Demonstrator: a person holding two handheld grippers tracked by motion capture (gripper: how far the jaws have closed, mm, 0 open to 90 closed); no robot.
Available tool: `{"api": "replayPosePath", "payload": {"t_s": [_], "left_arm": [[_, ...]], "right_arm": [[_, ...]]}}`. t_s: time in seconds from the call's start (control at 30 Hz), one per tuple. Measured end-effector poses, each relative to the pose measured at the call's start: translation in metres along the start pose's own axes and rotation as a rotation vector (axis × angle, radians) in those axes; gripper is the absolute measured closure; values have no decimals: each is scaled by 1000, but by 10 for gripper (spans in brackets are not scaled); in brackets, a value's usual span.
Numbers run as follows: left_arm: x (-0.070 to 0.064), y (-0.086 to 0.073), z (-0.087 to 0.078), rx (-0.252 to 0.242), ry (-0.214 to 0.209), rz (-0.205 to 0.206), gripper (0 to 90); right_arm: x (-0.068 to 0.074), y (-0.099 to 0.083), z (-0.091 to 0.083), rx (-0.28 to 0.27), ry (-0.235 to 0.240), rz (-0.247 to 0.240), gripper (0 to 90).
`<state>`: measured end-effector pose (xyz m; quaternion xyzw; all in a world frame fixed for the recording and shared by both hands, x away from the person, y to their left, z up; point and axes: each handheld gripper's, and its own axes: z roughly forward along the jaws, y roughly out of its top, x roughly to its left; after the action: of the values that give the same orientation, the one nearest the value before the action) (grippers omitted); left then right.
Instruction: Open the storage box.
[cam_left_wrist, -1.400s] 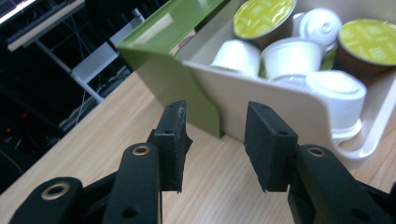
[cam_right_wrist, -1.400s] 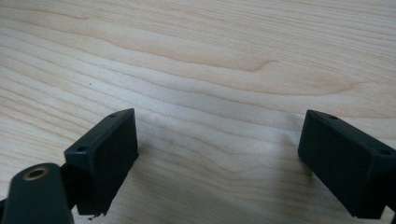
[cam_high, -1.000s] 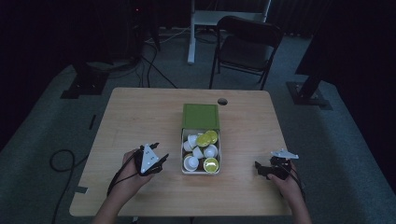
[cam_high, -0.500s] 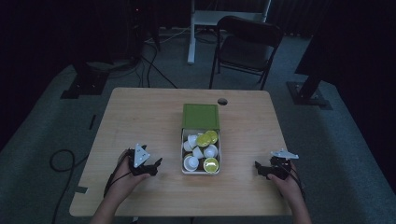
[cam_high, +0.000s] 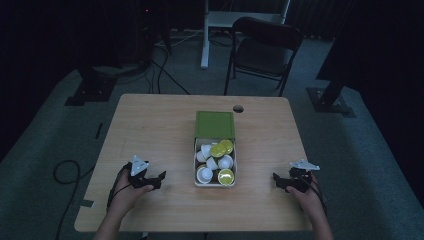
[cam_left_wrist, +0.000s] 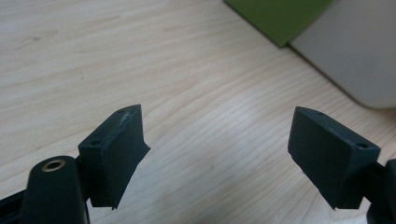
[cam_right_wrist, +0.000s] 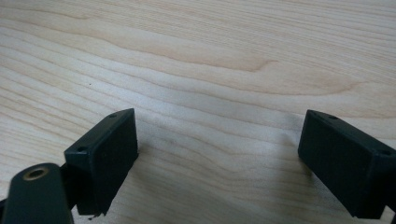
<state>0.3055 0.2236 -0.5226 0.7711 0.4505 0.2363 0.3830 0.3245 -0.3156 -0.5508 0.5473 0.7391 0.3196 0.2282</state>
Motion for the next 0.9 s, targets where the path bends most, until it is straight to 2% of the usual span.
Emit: {"api": "replayPosePath", "payload": {"t_s": [0.13, 0.27, 0.5, 0.6, 0.67, 0.9], "left_arm": [[4, -4, -2, 11, 11, -29, 193], [9, -9, -7, 50, 39, -8, 193], [15, -21, -14, 74, 49, -47, 193], [16, -24, -16, 82, 47, -47, 192], [17, -29, -19, 105, 41, -38, 193], [18, -38, -24, 117, 30, -40, 192]], "right_arm": [[0, 0, 0, 0, 0, -1, 114], [0, 0, 0, 0, 0, -1, 115], [0, 0, 0, 0, 0, -1, 115], [0, 0, 0, 0, 0, -1, 115], [0, 0, 0, 0, 0, -1, 114], [1, 0, 0, 0, 14, -13, 114]]}}
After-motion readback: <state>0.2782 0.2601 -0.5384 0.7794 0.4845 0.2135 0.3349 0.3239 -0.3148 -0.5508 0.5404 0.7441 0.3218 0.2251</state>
